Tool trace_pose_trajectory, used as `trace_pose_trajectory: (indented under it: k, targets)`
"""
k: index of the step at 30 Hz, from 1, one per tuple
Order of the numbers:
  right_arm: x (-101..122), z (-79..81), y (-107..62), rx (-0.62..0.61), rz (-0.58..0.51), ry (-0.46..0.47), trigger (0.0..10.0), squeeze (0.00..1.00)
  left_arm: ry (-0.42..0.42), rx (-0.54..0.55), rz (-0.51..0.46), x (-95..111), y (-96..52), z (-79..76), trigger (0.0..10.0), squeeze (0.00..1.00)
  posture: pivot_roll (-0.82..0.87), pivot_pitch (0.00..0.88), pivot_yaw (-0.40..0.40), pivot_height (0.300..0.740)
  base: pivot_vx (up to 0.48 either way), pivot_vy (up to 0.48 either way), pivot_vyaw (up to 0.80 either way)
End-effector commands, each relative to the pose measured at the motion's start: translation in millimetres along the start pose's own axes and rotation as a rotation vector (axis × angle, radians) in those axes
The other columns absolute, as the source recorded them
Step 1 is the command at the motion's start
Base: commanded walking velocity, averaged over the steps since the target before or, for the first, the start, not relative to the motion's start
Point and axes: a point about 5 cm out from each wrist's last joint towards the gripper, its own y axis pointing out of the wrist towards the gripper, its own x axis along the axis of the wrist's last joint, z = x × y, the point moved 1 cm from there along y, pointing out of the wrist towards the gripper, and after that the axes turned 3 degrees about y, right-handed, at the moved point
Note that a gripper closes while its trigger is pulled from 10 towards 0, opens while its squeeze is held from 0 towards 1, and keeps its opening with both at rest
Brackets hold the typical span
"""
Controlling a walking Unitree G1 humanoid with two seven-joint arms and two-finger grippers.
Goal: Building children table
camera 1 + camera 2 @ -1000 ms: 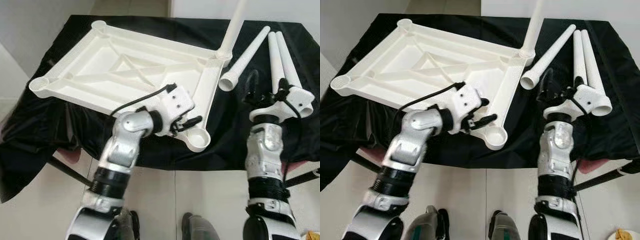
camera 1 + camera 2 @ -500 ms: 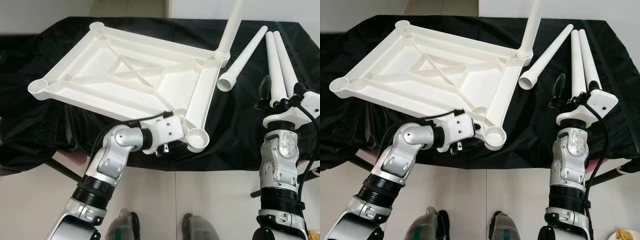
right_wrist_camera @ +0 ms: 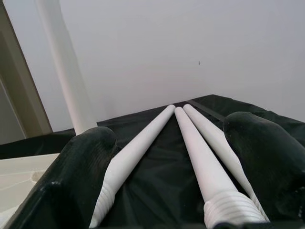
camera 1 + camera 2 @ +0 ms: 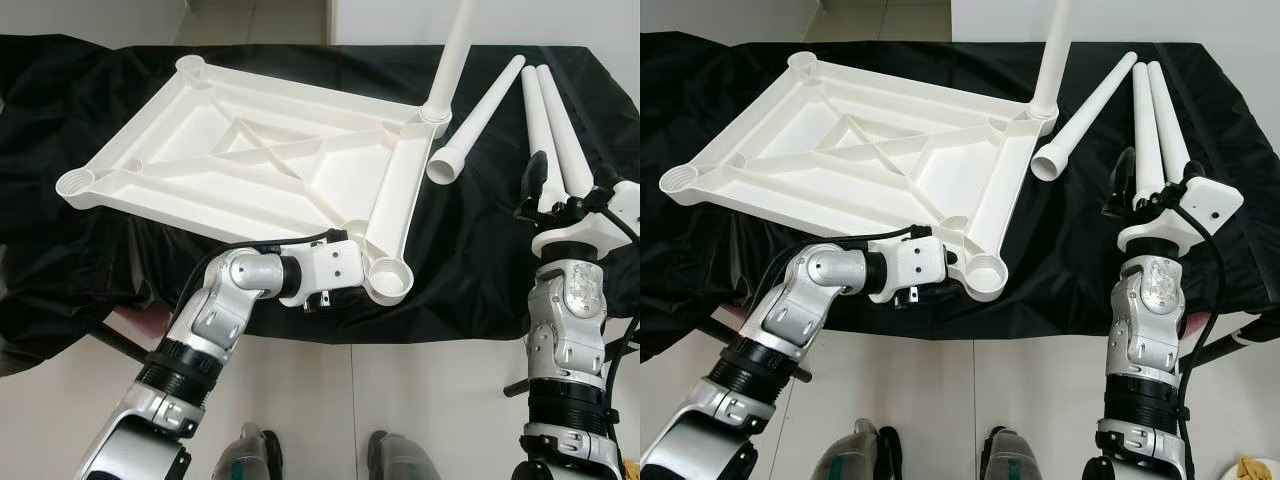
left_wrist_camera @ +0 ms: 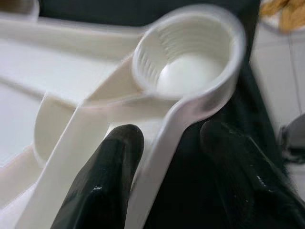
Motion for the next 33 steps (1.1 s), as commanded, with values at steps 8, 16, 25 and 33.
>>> trace_pose_trajectory:
  k: [8,16,25,33]
  targets:
    - [6.5,-3.7,0.7,-0.007,-0.005,-0.021,10.0,0.0,-0.088,0.223,0.177,-31.0,5.8,19.4,0.2,0.0,-0.06,0.117,0.079,0.74,0.0,0.0,0.0]
    - [6.1,-4.3,-0.3,-0.007,0.001,-0.029,10.0,0.0,-0.097,0.247,0.178,-29.4,7.4,28.9,10.0,0.0,-0.07,0.116,0.08,0.74,0.0,0.0,0.0]
    - [5.2,-2.1,-0.9,-0.002,0.008,-0.03,10.0,0.0,-0.067,0.298,0.16,-18.8,15.4,41.4,10.0,0.0,-0.07,0.112,0.081,0.74,0.0,0.0,0.0]
    - [3.6,0.5,-1.8,-0.002,0.011,-0.023,10.0,0.0,-0.042,0.318,0.127,-7.3,21.3,46.5,10.0,0.0,-0.07,0.105,0.085,0.74,0.0,0.0,0.0]
